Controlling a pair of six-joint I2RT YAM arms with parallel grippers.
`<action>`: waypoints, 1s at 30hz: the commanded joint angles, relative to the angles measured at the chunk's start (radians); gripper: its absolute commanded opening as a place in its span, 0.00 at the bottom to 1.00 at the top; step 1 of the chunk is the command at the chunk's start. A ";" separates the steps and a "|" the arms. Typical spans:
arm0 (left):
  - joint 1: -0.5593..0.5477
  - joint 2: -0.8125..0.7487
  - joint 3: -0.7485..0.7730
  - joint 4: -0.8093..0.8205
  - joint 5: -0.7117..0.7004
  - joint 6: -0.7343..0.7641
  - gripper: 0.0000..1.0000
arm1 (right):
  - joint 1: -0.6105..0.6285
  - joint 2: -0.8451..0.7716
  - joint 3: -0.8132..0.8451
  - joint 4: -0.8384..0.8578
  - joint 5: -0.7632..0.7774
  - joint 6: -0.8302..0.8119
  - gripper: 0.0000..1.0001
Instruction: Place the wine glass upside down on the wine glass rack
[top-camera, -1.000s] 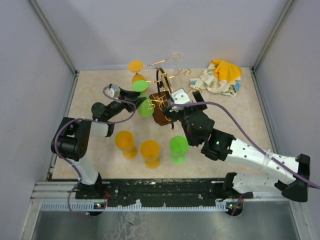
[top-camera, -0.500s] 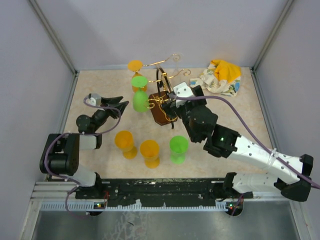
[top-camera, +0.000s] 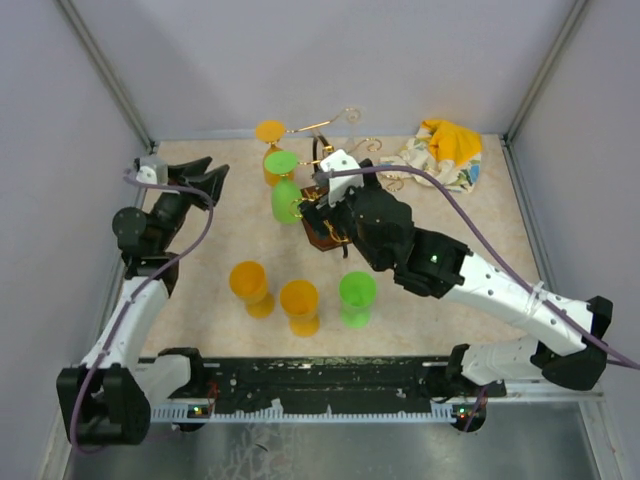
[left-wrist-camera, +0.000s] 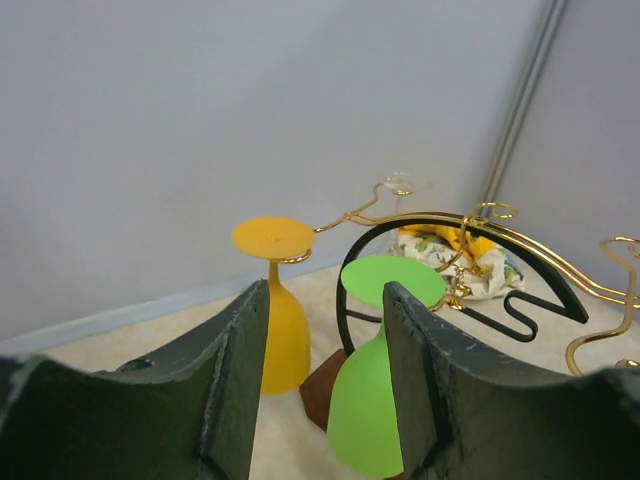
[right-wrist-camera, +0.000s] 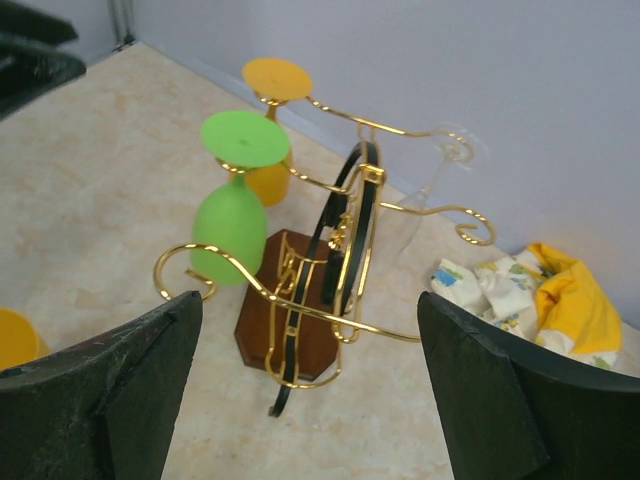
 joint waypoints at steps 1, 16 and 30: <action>0.005 -0.102 0.138 -0.481 -0.081 0.106 0.55 | -0.004 0.046 0.085 -0.077 -0.148 0.077 0.86; 0.004 -0.101 0.640 -1.544 -0.187 0.142 0.55 | 0.012 0.105 0.177 -0.258 -0.130 0.203 0.89; -0.043 -0.101 0.629 -1.954 -0.188 0.134 0.57 | 0.010 0.118 0.153 -0.297 -0.127 0.271 0.92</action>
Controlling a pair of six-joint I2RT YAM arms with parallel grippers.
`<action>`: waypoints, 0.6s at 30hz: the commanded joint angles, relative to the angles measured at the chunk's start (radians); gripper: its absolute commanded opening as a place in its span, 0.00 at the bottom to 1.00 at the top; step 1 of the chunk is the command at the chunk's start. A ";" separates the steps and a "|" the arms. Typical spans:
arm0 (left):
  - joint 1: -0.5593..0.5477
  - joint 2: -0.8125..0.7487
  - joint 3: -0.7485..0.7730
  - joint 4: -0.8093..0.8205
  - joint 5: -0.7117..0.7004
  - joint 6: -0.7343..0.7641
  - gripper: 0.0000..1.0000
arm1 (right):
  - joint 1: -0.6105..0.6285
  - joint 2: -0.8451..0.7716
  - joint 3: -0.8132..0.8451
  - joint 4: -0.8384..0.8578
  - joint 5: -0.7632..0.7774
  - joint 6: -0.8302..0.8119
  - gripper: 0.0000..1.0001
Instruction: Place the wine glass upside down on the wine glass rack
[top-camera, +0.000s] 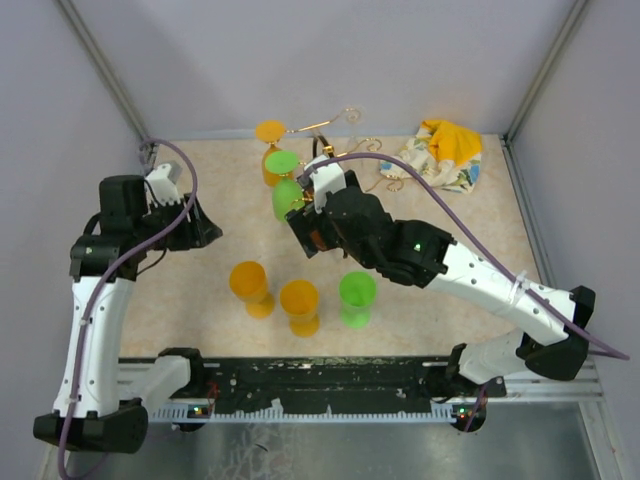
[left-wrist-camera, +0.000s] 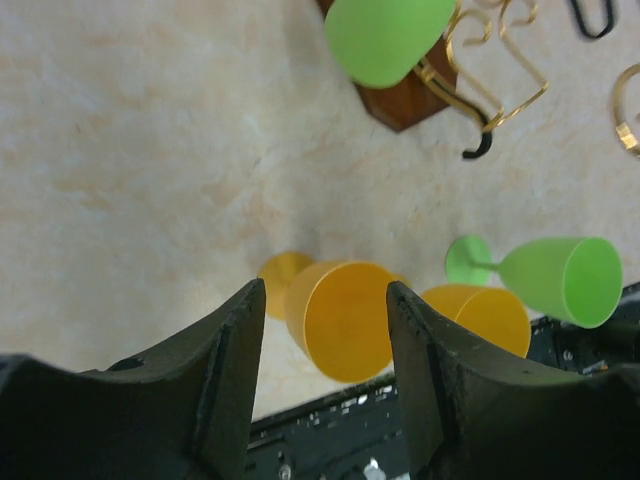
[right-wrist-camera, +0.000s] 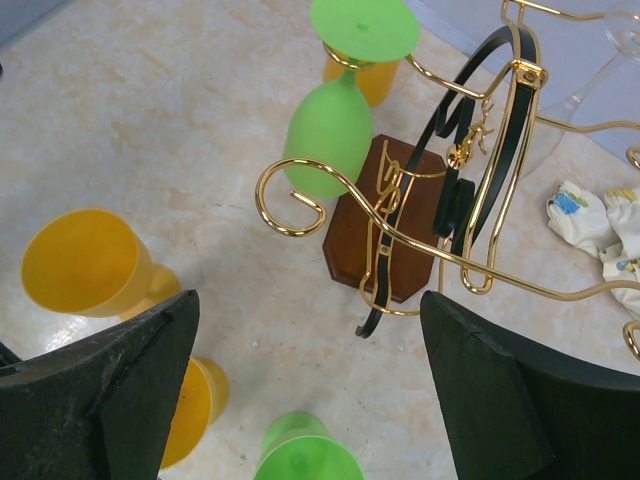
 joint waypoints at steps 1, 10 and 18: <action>-0.008 -0.021 -0.088 -0.106 -0.022 -0.013 0.58 | 0.005 -0.005 0.008 0.014 0.017 0.019 0.92; -0.057 -0.056 -0.217 -0.076 -0.010 -0.052 0.59 | -0.004 -0.008 -0.012 0.029 0.019 0.023 0.92; -0.147 -0.079 -0.319 -0.036 -0.071 -0.124 0.56 | -0.009 -0.012 -0.024 0.034 0.023 0.026 0.93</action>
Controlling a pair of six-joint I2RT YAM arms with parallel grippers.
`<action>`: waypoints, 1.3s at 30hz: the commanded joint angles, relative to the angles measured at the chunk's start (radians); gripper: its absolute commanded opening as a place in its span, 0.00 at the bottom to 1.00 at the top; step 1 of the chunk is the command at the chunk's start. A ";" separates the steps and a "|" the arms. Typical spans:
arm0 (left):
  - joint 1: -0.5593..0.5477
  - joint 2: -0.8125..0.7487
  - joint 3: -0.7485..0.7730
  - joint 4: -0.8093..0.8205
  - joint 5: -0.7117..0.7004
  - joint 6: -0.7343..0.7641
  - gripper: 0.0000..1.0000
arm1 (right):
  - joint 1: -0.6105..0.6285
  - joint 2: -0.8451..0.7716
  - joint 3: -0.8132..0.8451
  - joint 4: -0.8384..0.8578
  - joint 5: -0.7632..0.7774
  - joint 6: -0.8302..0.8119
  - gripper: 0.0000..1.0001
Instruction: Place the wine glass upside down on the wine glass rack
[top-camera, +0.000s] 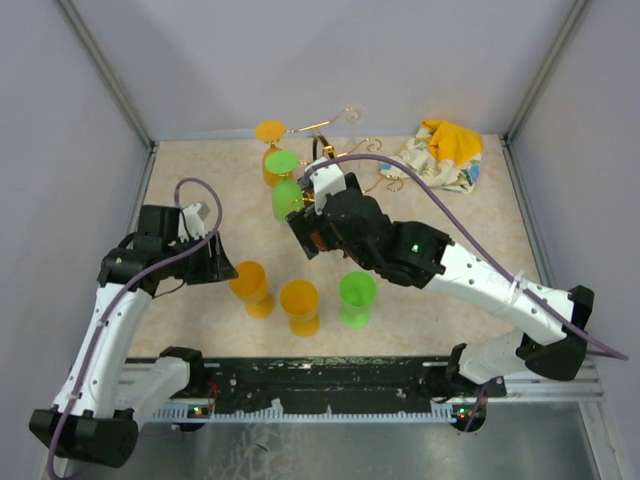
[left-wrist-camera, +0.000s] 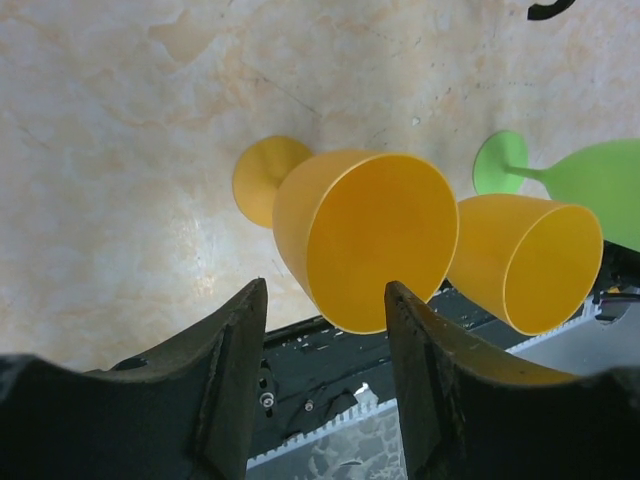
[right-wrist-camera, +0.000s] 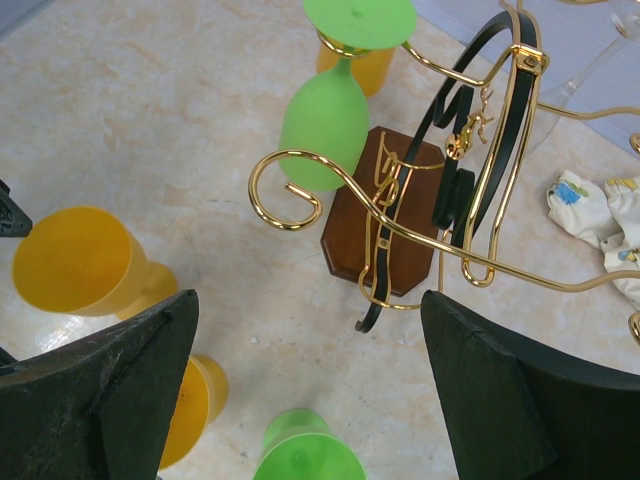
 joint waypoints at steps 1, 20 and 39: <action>-0.044 -0.011 -0.042 0.050 -0.047 -0.057 0.56 | -0.006 -0.012 -0.006 0.033 0.012 0.012 0.93; -0.112 0.019 -0.063 0.122 -0.196 -0.100 0.00 | -0.011 -0.025 -0.026 0.052 0.011 0.003 0.99; -0.113 0.136 0.580 0.124 -0.766 0.170 0.00 | -0.033 0.032 0.058 0.046 -0.063 0.045 0.99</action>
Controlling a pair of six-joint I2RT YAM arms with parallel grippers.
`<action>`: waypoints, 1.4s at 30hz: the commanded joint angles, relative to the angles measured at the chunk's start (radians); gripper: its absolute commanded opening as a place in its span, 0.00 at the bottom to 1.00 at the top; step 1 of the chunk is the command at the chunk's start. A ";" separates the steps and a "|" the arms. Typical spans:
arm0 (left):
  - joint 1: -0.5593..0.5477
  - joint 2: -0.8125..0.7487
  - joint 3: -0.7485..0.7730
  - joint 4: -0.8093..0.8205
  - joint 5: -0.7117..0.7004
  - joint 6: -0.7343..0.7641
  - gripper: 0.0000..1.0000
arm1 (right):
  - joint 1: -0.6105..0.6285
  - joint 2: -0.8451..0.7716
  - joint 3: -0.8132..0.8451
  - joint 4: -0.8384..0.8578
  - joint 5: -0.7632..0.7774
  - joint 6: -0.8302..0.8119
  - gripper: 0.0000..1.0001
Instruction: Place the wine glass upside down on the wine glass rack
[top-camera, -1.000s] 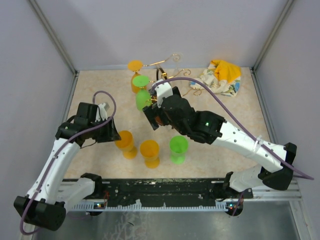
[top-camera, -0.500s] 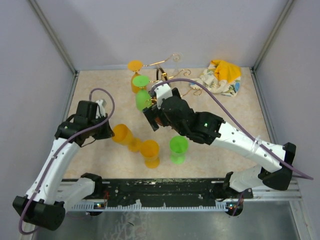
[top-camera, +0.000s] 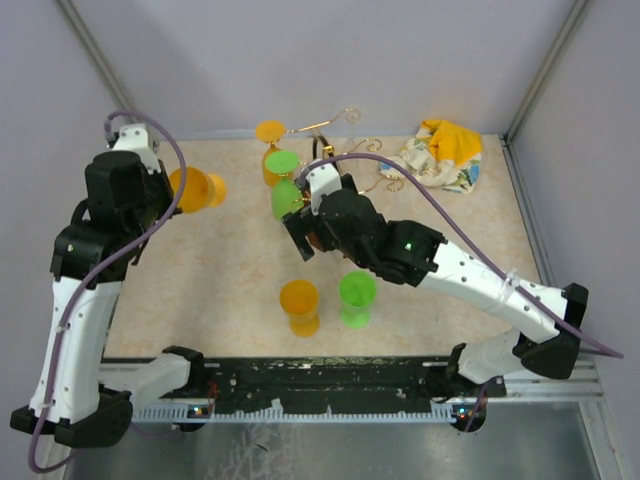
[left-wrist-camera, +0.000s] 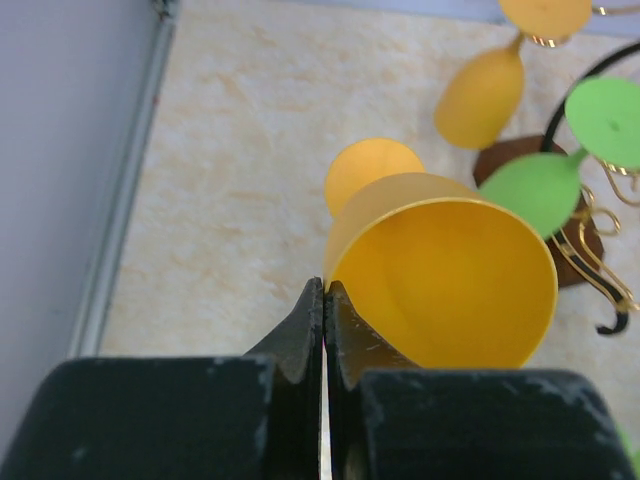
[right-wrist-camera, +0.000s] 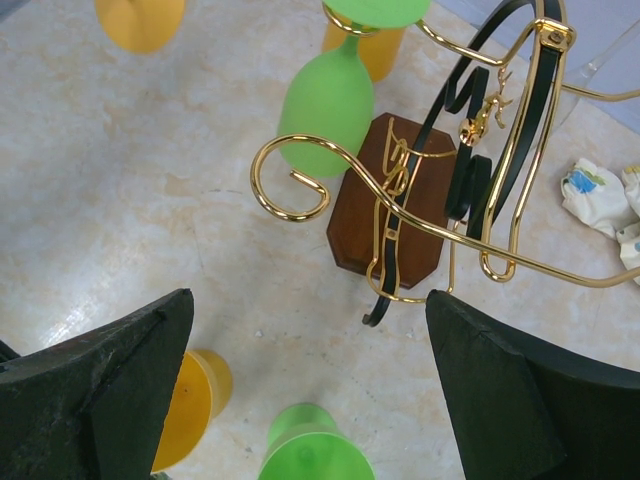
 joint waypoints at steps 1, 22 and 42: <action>-0.003 0.030 0.091 0.112 -0.139 0.151 0.00 | -0.035 0.027 0.095 0.038 -0.065 0.029 0.99; -0.028 0.072 -0.474 1.836 0.483 0.322 0.00 | -0.707 0.120 0.185 0.712 -1.041 0.737 0.98; -0.135 0.192 -0.720 2.350 0.456 0.339 0.00 | -0.672 0.349 0.198 1.167 -1.054 1.086 0.70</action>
